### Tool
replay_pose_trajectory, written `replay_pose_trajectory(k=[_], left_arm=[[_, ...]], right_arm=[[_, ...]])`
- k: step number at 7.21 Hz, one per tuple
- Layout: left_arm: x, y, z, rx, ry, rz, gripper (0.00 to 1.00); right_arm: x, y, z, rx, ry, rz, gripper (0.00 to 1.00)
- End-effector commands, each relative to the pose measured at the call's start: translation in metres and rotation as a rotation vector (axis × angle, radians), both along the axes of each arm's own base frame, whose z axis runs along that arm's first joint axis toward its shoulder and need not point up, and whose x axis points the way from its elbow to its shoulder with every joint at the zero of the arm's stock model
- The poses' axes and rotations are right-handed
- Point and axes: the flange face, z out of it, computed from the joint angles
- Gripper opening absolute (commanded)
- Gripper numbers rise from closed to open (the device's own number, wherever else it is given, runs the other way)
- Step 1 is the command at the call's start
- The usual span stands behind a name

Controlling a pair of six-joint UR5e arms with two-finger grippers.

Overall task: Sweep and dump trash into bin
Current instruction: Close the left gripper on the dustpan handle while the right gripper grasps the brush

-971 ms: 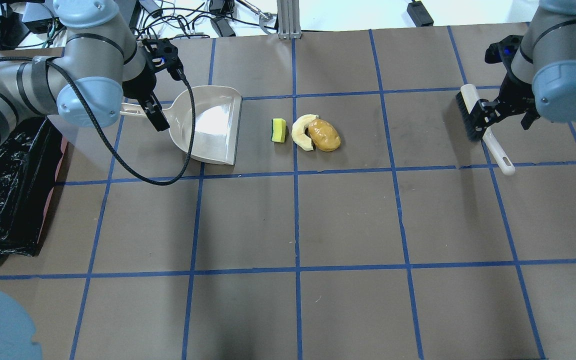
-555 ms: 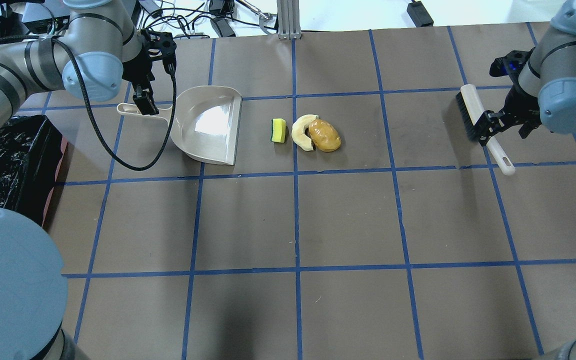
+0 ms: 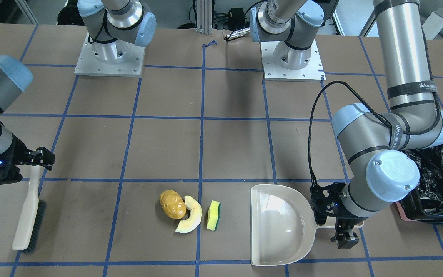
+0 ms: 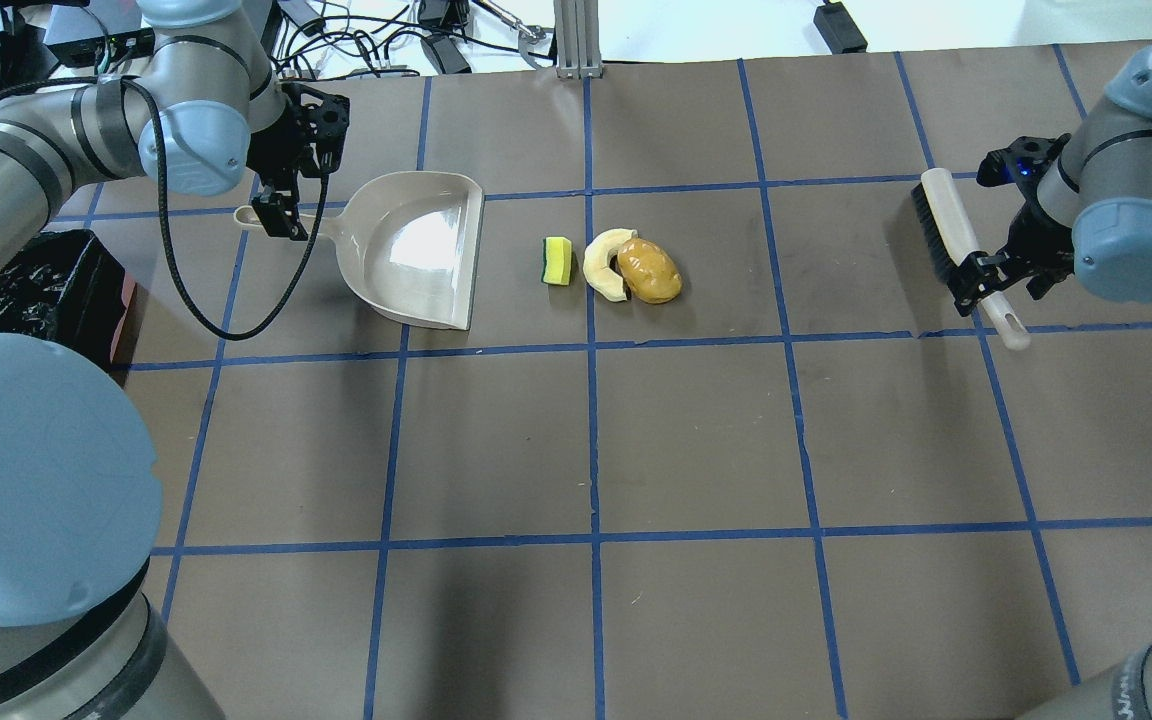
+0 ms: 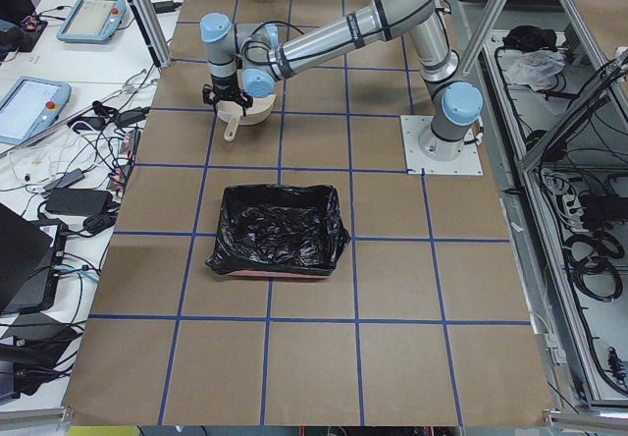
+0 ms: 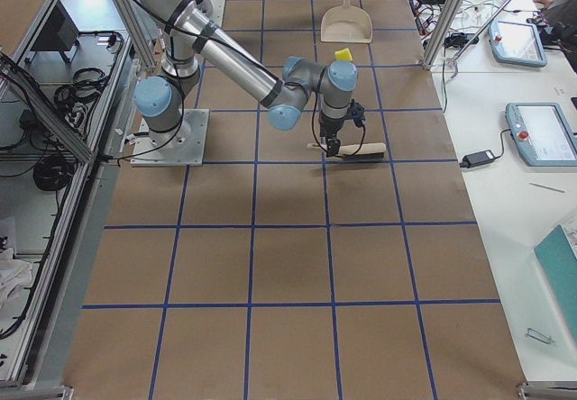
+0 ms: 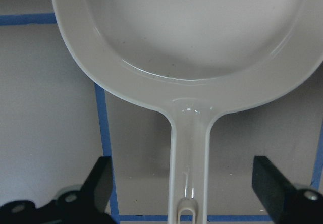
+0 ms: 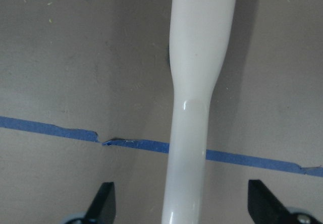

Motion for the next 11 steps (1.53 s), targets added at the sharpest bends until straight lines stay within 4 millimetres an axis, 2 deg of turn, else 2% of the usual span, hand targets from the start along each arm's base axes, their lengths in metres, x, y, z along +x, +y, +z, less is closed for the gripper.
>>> replay_pose_trajectory(k=[1,2,3,4,5,6,7,8,9,10,11], left_arm=[[0.005,-0.003,-0.005,-0.001,0.006,0.101,0.98],[0.006,-0.003,-0.005,-0.003,0.008,0.133,0.97],[0.006,-0.001,-0.003,-0.001,0.002,0.119,0.93],[0.008,0.002,-0.01,0.011,0.003,0.097,0.92],[0.012,0.003,-0.018,0.018,0.006,0.103,0.93],[0.021,0.004,-0.02,0.024,0.008,0.106,0.93],[0.025,0.004,-0.02,0.024,0.008,0.108,0.93],[0.025,0.003,-0.023,0.027,0.011,0.108,0.92],[0.024,0.003,-0.025,0.03,0.01,0.106,0.8],[0.024,0.003,-0.023,0.026,0.006,0.102,0.55],[0.024,0.002,-0.02,0.018,0.005,0.1,0.34]], right_arm=[[-0.002,0.003,-0.003,-0.007,0.01,0.02,0.8],[-0.003,0.002,0.002,-0.014,0.016,0.02,0.73],[-0.003,0.004,-0.004,0.006,0.011,0.02,0.55],[-0.005,0.007,-0.006,0.024,0.0,0.011,0.47],[-0.007,0.008,-0.008,0.036,-0.003,0.005,0.26],[-0.009,0.009,-0.007,0.046,-0.008,-0.001,0.1],[-0.009,0.009,-0.006,0.051,-0.01,-0.008,0.0],[-0.008,0.009,-0.002,0.044,-0.01,-0.009,0.0],[-0.009,0.004,0.006,0.026,-0.01,-0.009,0.0],[-0.003,0.0,0.023,0.046,-0.026,-0.018,0.0],[0.021,0.004,0.048,0.061,-0.065,-0.125,0.0]])
